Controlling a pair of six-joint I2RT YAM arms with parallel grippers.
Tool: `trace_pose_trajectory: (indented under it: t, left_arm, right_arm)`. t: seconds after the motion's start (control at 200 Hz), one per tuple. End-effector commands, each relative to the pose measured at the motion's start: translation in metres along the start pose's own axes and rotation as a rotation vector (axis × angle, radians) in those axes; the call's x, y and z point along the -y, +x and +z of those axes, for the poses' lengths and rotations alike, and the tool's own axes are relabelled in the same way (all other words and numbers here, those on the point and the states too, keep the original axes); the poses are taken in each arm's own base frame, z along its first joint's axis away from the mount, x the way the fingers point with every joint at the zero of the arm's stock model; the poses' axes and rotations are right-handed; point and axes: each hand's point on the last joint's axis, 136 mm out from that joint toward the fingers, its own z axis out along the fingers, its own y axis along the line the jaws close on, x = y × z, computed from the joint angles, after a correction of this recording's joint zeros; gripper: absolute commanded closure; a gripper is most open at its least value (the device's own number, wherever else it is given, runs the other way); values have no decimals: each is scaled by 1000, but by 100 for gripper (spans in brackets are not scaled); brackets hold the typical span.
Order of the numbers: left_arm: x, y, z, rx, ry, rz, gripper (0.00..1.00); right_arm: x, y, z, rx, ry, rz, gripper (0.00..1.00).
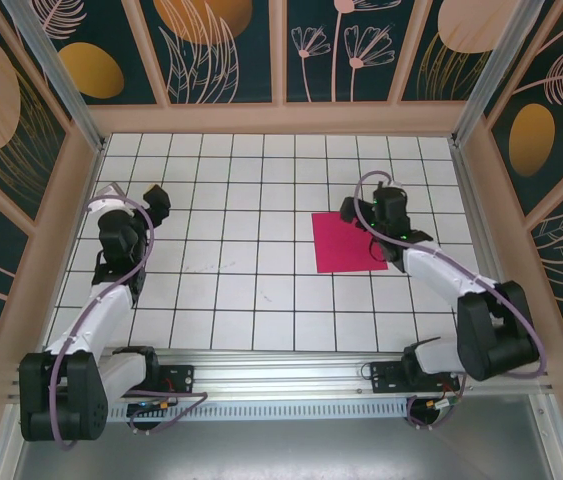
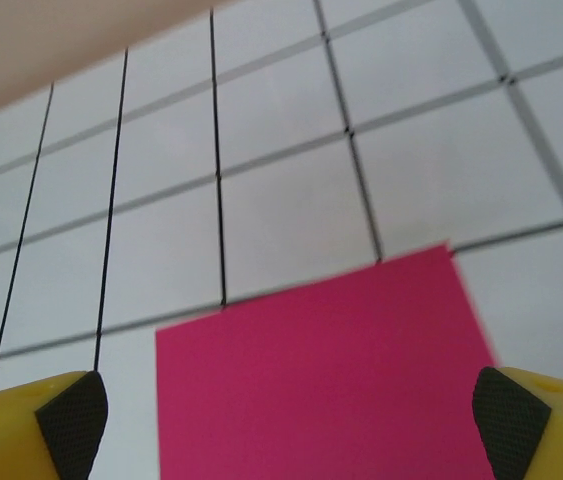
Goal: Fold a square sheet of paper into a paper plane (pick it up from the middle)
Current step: Move the square sheet of paper to the center of the table.
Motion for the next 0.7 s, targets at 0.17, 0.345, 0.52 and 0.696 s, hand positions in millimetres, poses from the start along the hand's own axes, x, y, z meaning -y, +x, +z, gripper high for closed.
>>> trace_pose_trajectory:
  t: [0.17,0.345,0.52,0.696]
  left_arm:
    - [20,40,-10,-234,113,-129,2]
    - [18,49,-11,-270,111,-126,2]
    - [15,54,-11,-292,102,-124,2]
    - [16,56,-10,-298,103,-127,1]
  right_arm:
    - [-17,52,38,-193,98,8,5]
    - [-16,79,54,-290,95,39,6]
    - [-24,111,62,-385,82,16,6]
    - [-55,154,58,-488,22,-96,7]
